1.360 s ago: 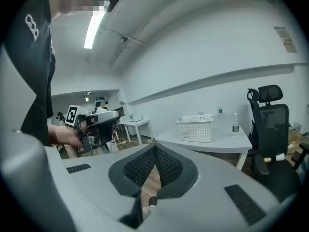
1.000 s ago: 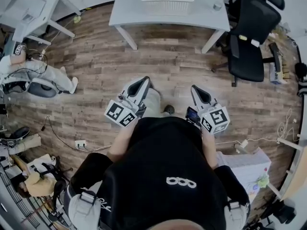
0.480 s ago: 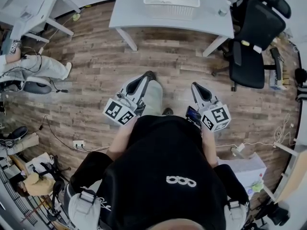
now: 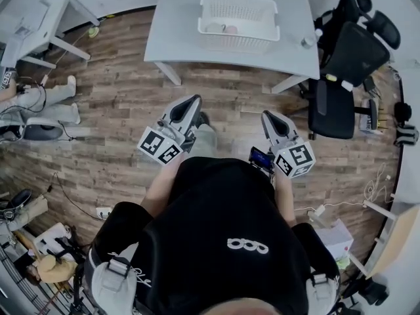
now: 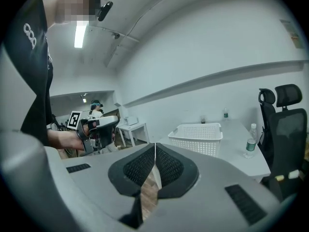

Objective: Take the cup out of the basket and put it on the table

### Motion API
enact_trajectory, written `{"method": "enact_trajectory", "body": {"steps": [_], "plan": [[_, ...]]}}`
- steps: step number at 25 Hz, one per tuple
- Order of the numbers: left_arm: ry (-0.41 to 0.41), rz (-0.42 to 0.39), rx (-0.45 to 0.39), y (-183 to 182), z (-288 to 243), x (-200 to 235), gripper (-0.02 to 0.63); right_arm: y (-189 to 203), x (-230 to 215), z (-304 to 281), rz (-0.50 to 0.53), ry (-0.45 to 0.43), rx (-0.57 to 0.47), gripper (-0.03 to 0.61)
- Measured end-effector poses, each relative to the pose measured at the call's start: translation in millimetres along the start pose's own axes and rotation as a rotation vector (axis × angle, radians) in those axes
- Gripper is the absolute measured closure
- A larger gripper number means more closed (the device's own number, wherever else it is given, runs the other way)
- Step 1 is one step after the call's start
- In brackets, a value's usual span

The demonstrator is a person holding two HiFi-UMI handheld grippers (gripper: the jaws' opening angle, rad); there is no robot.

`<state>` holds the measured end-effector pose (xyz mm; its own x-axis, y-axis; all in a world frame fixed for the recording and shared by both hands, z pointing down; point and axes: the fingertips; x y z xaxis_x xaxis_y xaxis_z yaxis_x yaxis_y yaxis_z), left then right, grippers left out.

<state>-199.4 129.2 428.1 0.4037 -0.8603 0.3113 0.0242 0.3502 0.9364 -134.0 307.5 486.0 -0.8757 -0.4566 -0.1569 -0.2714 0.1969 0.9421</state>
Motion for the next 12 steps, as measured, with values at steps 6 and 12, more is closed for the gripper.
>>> {"method": "enact_trajectory", "body": {"steps": [6, 12], "plan": [[0.018, -0.025, 0.028, -18.1, -29.1, 65.7, 0.606, -28.4, -20.8, -71.4, 0.008, -0.003, 0.014, 0.554], [0.02, -0.002, 0.03, -33.3, -34.4, 126.9, 0.606, -51.8, -23.7, -142.1, 0.024, -0.016, 0.027, 0.554]]}}
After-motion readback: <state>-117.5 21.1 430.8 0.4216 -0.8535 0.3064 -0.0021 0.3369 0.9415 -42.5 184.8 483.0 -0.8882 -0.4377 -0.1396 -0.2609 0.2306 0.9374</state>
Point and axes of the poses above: the fingertips, and each gripper's own axes: z backward along the fingers, x to its left, y out of its underside, and after that the axes turned 7 degrees about y, right-handed
